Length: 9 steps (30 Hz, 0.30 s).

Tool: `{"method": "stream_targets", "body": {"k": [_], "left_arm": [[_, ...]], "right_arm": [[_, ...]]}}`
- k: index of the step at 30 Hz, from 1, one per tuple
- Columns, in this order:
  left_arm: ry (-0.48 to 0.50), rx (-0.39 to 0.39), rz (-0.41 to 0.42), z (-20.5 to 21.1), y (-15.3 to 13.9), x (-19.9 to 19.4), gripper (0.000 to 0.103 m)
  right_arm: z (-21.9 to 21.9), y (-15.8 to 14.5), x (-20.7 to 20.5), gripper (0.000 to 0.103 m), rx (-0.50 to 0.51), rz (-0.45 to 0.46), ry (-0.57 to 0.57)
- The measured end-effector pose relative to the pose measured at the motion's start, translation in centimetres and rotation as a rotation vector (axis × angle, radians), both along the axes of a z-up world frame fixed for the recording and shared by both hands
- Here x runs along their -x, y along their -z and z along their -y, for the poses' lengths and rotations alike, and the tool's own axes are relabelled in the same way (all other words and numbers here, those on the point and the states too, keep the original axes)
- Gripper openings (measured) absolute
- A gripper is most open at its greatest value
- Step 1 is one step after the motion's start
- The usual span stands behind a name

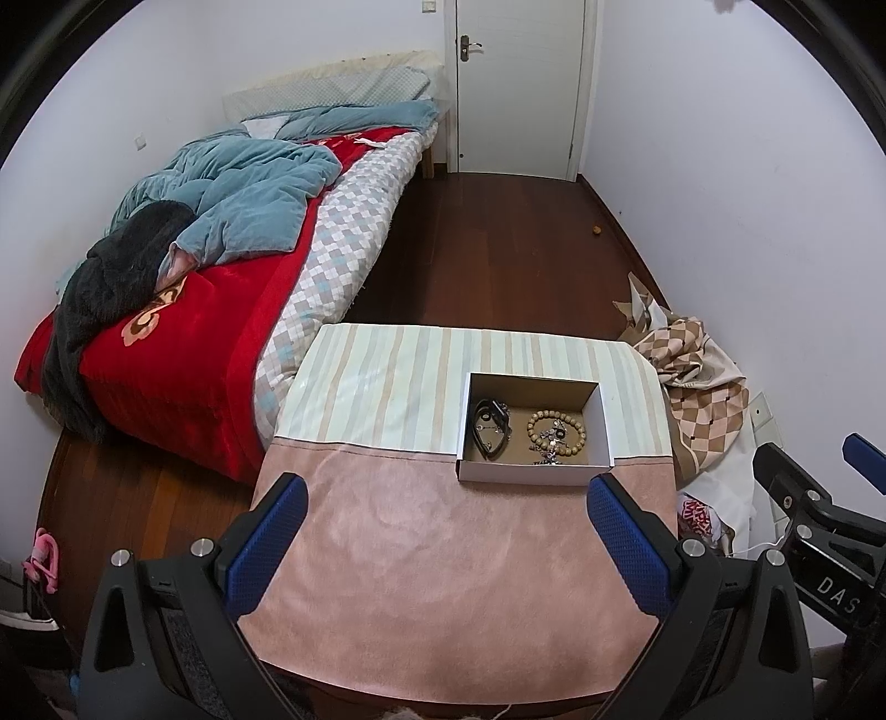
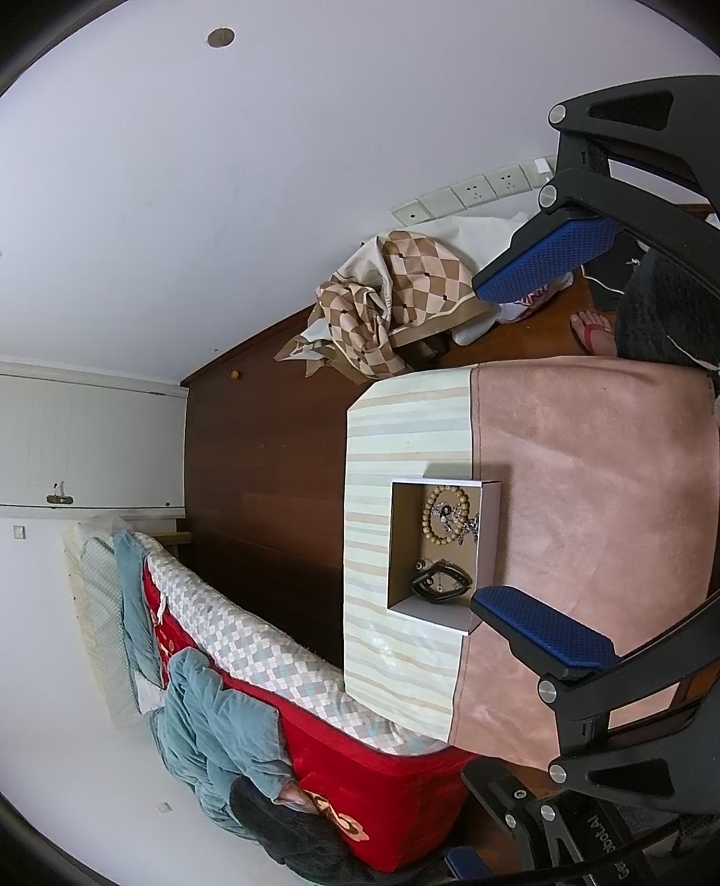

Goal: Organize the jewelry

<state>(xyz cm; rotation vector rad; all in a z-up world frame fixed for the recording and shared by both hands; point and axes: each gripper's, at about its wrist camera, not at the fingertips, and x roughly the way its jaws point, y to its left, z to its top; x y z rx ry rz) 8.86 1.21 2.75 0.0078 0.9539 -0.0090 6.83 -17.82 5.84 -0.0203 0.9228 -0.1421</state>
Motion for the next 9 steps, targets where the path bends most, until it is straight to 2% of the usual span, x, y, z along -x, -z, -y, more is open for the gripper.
{"method": "stream_targets", "body": {"k": [9], "left_arm": [[0.003, 0.004, 0.019, 0.04, -0.46, 0.14, 0.103]], "right_arm": [[0.11, -0.15, -0.08, 0.103, -0.003, 0.0, -0.001]]}}
